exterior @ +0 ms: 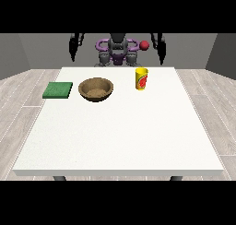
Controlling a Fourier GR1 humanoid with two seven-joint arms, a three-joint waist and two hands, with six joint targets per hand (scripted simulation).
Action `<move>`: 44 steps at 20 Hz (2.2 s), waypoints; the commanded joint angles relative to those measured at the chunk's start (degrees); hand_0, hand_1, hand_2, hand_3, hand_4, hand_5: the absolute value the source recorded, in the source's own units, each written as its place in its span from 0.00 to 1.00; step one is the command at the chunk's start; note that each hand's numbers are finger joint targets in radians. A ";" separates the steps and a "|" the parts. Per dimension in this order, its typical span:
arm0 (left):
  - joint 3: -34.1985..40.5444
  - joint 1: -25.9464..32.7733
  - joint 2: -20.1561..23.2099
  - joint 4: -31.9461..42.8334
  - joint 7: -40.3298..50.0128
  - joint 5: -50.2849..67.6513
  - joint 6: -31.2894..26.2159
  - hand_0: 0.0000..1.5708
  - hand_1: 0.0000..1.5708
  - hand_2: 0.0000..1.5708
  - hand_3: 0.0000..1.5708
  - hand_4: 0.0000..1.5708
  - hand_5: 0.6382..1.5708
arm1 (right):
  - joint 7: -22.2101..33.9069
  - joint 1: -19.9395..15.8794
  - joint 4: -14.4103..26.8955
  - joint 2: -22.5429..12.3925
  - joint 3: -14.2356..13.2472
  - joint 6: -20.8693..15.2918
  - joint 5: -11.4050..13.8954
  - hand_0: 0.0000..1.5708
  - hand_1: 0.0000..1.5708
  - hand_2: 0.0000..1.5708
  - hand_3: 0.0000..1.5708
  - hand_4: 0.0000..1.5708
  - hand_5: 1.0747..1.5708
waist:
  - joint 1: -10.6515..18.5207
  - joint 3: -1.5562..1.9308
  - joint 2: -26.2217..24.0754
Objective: Pick the cup and pour the ball into the bowl, then pick the bowl and place it on the pad
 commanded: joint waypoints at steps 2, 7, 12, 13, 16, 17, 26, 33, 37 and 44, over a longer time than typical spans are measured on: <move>0.13 -0.49 1.42 -4.11 2.48 0.34 -0.49 0.00 0.00 0.00 0.00 0.00 0.99 | 2.79 -0.36 -3.81 -1.95 -0.65 0.48 -0.20 0.00 0.00 0.00 0.00 0.00 1.00 | -0.31 0.89 -10.12; 1.90 -4.10 -2.16 -8.72 9.02 7.23 0.50 0.00 0.00 0.00 0.00 0.00 0.99 | 5.50 -0.14 -4.84 -4.92 -7.96 6.98 -12.09 0.00 0.00 0.00 0.00 0.00 1.00 | -1.55 1.40 -13.75; 7.34 -4.90 2.38 -11.85 10.44 11.46 -2.25 0.00 0.00 0.00 0.00 0.00 0.98 | 4.49 0.67 -6.20 -7.54 -13.70 10.19 -17.25 0.00 0.00 0.00 0.00 0.00 1.00 | -0.19 1.31 -9.24; 8.27 -3.02 1.53 -8.85 5.72 10.90 -2.41 0.00 0.00 0.00 0.00 0.00 0.98 | 5.98 2.49 -8.59 -7.40 -12.88 11.30 -17.95 0.00 0.00 0.00 0.00 0.00 1.00 | -2.12 1.30 -8.55; 11.01 -6.81 3.39 -6.50 2.90 12.33 -4.40 0.00 0.00 0.00 0.00 0.00 0.97 | 4.82 -1.81 -8.45 -6.03 -12.57 9.49 -16.63 0.00 0.00 0.00 0.00 0.00 1.00 | -0.90 1.29 -3.99; 10.54 -9.50 4.00 -9.61 8.70 12.72 -2.87 0.00 0.00 0.00 0.00 0.00 0.97 | 5.29 -2.02 -7.24 -7.90 -14.51 11.11 -17.41 0.00 0.00 0.00 0.00 0.00 1.00 | -0.33 1.31 -4.25; 9.04 -8.04 -0.27 4.26 -13.90 6.26 -4.59 0.00 0.00 0.00 0.00 0.00 0.95 | -8.26 -0.87 -1.09 -2.64 -10.54 11.50 -10.65 0.00 0.00 0.00 0.00 0.00 1.00 | -1.44 1.30 3.67; 8.05 -11.53 -5.07 18.78 -28.92 1.18 -0.06 0.00 0.00 0.00 0.00 0.00 0.95 | -10.95 -5.64 1.88 -6.72 -14.62 14.99 -13.59 0.00 0.00 0.00 0.00 0.00 1.00 | -4.30 1.29 8.58; 10.83 -18.41 -4.52 29.04 -36.11 0.57 2.33 0.00 0.00 0.00 0.00 0.00 0.95 | -9.79 -9.26 0.65 -6.28 -14.23 14.63 -14.76 0.00 0.00 0.00 0.00 0.00 1.00 | -6.55 1.27 12.78; 10.69 -21.66 -4.34 42.61 -42.91 -0.32 2.81 0.00 0.00 0.00 0.00 0.00 0.94 | -15.93 -7.47 9.29 -6.94 -15.49 17.62 -13.18 0.00 0.00 0.00 0.00 0.00 1.00 | -4.64 1.29 10.23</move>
